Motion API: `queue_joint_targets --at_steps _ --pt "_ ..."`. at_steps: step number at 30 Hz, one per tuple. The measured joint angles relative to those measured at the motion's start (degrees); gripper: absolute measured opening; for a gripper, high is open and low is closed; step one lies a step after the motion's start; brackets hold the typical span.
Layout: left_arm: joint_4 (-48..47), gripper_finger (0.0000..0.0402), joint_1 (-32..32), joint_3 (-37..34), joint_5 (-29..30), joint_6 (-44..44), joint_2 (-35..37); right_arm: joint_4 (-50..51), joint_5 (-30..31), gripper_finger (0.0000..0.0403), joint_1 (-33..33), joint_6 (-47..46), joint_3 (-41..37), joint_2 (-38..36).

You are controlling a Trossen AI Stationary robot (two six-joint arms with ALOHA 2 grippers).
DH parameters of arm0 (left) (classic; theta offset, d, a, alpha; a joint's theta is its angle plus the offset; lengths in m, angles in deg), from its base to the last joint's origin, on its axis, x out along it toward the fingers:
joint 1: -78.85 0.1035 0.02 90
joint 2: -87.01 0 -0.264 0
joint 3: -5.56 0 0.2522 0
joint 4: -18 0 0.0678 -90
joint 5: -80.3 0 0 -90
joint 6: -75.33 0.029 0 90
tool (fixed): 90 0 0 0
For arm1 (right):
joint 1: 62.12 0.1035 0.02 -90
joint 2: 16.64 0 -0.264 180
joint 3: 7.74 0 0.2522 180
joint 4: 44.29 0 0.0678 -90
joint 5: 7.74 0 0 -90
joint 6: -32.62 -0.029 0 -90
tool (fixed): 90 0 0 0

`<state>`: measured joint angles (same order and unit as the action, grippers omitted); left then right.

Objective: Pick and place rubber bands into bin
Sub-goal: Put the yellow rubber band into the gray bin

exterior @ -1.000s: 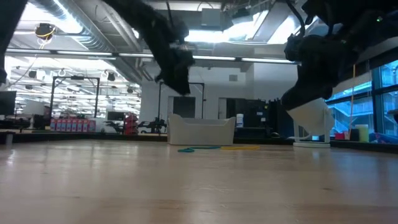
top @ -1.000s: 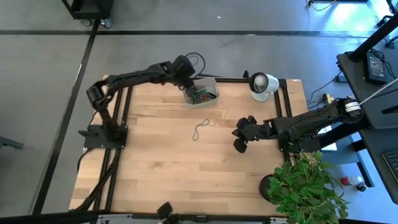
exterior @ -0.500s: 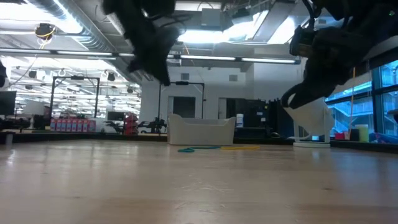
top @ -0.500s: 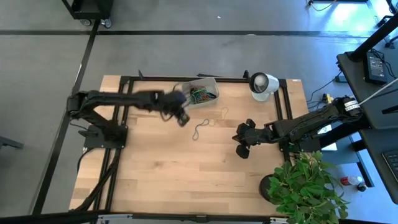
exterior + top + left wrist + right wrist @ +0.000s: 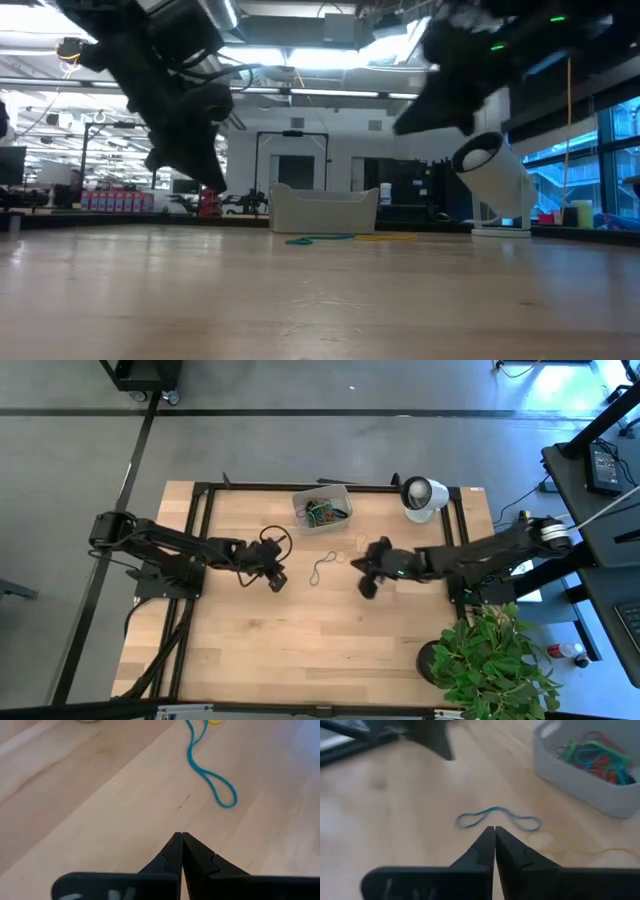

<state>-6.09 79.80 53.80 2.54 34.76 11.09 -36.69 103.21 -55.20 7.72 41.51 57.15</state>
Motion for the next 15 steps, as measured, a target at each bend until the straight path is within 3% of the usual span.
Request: queue_joint_targets --at_steps 6,11,15 --pt "3.2 0.0001 3.8 -5.0 -4.5 7.3 4.5 14.0 0.0 0.0064 -6.7 -0.1 15.3 15.5" --pt "3.4 0.0001 9.1 -7.9 -9.1 13.5 8.8 29.7 -1.4 0.0140 -13.0 -10.6 26.0 26.3" --pt "3.2 0.0002 13.2 -9.4 -13.5 18.9 11.4 34.4 -6.5 0.0213 -16.7 -19.8 28.3 30.8"
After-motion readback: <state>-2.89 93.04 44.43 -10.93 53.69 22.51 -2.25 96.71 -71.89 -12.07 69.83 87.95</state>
